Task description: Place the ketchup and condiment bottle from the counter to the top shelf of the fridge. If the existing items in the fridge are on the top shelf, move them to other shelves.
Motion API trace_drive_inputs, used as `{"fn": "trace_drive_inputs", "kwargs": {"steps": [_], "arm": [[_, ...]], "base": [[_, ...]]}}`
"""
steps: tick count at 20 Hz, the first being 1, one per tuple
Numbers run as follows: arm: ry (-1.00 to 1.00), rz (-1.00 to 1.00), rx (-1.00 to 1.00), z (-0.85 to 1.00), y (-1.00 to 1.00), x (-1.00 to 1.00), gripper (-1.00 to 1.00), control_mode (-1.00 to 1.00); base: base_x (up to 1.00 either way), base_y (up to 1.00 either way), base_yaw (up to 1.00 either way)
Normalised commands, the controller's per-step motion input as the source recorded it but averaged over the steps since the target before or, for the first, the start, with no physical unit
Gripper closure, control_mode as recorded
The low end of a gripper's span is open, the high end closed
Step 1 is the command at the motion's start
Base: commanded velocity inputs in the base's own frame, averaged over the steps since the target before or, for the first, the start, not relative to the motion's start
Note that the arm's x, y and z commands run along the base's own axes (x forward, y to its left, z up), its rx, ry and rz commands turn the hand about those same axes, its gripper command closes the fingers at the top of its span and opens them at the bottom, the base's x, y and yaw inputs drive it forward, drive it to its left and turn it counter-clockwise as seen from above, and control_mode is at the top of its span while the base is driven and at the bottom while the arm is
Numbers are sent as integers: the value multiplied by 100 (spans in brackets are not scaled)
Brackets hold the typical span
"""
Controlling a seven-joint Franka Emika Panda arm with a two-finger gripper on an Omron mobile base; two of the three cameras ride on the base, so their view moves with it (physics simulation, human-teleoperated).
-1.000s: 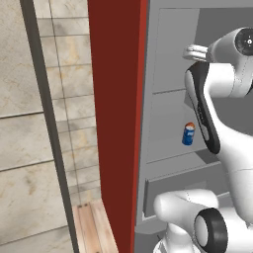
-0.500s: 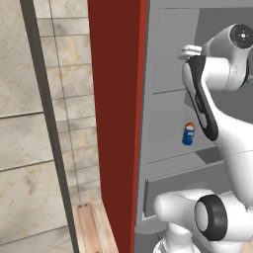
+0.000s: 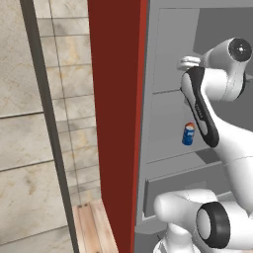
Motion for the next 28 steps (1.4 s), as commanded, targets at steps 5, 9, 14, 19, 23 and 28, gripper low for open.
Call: {"fn": "trace_drive_inputs", "kwargs": {"steps": [5, 9, 14, 19, 23, 28], "arm": [[0, 0, 0, 43, 0, 17, 100, -100], [0, 0, 0, 58, 0, 14, 100, -100], [0, 0, 0, 0, 0, 39, 100, -100], [0, 0, 0, -38, 6, 45, 100, -100], [0, 0, 0, -42, 4, 39, 100, -100], [-2, 0, -1, -29, 5, 35, 100, -100]], "base": [[0, 0, 0], [0, 0, 0], [0, 0, 0], [0, 0, 0], [0, 0, 0], [0, 0, 0]]}}
